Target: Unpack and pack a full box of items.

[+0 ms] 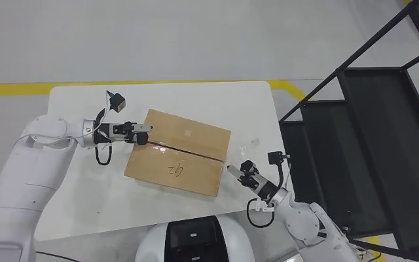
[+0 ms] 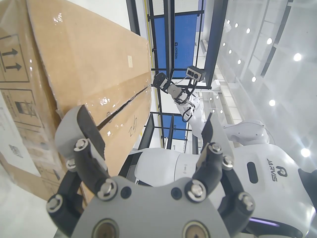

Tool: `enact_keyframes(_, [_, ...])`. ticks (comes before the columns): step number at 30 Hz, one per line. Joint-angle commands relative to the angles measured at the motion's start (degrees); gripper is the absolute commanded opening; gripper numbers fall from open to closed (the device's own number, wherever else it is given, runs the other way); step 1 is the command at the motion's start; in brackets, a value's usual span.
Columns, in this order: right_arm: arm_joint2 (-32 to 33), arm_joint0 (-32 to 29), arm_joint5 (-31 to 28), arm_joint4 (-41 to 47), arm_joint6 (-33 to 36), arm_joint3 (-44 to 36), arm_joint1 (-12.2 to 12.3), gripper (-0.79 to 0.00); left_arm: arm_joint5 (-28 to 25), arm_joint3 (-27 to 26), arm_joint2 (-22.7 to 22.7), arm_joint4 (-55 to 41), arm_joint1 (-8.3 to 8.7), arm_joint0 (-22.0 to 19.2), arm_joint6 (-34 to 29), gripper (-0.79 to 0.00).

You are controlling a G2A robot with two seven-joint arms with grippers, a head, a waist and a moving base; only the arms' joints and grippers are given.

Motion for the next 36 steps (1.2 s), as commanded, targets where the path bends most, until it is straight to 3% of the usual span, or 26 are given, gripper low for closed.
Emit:
enact_keyframes(1, [-0.5,0.3,0.6,2.1,1.1,1.2,0.0,0.0,0.0,0.0,0.0,0.0,0.0,0.0,0.0,0.0])
enact_keyframes(12, [-6.6,8.0,-1.6,13.8,5.1,12.4,-0.9,0.0,0.0,0.0,0.0,0.0,0.0,0.0,0.0,0.0])
enact_keyframes(23, [-10.0,14.9,-9.2,21.6,3.8,22.3,-2.0,0.0,0.0,0.0,0.0,0.0,0.0,0.0,0.0,0.0])
enact_keyframes(30, [-9.6,15.1,-11.6,21.4,-1.4,24.2,-2.2,0.0,0.0,0.0,0.0,0.0,0.0,0.0,0.0,0.0])
enact_keyframes(36, [-7.6,11.4,-12.8,16.8,-6.3,19.5,-1.9,0.0,0.0,0.0,0.0,0.0,0.0,0.0,0.0,0.0])
